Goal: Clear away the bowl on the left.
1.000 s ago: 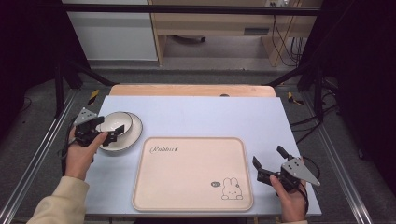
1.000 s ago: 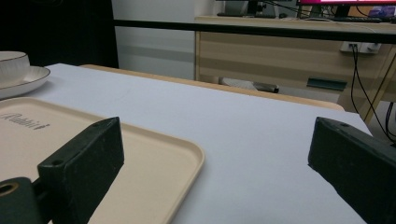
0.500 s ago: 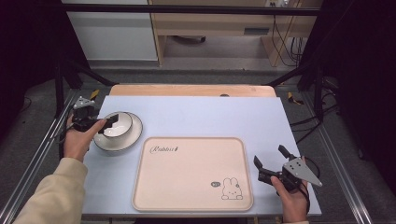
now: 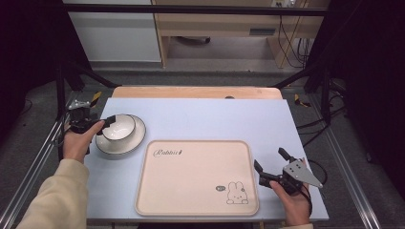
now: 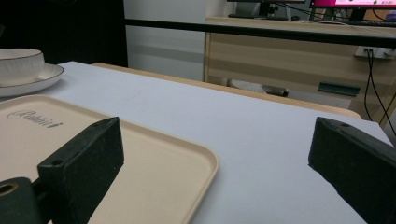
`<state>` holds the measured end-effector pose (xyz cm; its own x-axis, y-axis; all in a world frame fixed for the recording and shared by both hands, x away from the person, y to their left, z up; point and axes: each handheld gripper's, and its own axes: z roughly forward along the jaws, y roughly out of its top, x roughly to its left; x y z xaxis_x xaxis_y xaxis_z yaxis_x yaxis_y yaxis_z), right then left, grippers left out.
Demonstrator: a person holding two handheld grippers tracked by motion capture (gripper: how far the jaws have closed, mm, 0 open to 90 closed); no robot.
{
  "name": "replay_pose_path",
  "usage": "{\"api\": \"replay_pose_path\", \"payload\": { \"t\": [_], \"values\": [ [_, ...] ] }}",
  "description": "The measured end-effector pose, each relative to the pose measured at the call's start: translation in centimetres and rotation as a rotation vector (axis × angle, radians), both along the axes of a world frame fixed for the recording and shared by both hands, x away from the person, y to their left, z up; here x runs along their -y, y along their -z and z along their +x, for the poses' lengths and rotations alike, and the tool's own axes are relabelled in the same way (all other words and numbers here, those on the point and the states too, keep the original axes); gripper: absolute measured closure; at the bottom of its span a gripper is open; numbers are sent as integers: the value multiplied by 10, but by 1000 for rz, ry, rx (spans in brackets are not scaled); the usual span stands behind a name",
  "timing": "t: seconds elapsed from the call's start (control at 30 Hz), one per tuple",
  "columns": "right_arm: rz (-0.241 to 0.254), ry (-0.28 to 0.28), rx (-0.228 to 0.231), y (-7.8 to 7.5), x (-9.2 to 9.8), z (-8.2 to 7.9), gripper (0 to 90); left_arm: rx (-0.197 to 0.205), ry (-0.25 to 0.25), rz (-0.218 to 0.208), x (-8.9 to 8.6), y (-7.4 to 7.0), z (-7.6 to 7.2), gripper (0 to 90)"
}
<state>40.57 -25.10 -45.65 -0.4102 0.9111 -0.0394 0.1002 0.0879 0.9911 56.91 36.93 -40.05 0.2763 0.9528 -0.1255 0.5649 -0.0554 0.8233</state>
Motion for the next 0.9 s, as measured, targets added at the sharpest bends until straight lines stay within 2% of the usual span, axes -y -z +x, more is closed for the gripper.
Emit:
{"api": "replay_pose_path", "payload": {
  "t": [0.07, 0.13, 0.23, 0.3, 0.37, 0.5, 0.67, 0.9],
  "values": [
    [3, 7, 1, 0, 2, -1, 37, 0, -2, 1, 0, 0, 0, 232],
    [6, 10, -2, 0, 2, -1, 37, -10, -16, 3, 2, 1, 1, 246],
    [19, 27, -2, 0, 6, -3, 38, -34, -53, 45, 4, 1, 1, 304],
    [30, 40, -5, 1, 10, -3, 39, -43, -72, 49, 5, 1, 1, 337],
    [37, 49, -14, 1, 11, -3, 41, -70, -84, 57, 4, 3, 3, 358],
    [32, 53, -14, 2, 12, -5, 41, -113, -105, 30, 3, 10, 7, 414],
    [35, 54, -14, 1, 13, -6, 41, -156, -93, 38, 4, 16, 10, 483],
    [39, 50, -10, 1, 14, -5, 41, -178, -88, 49, 7, 22, 12, 553]
  ]
}}
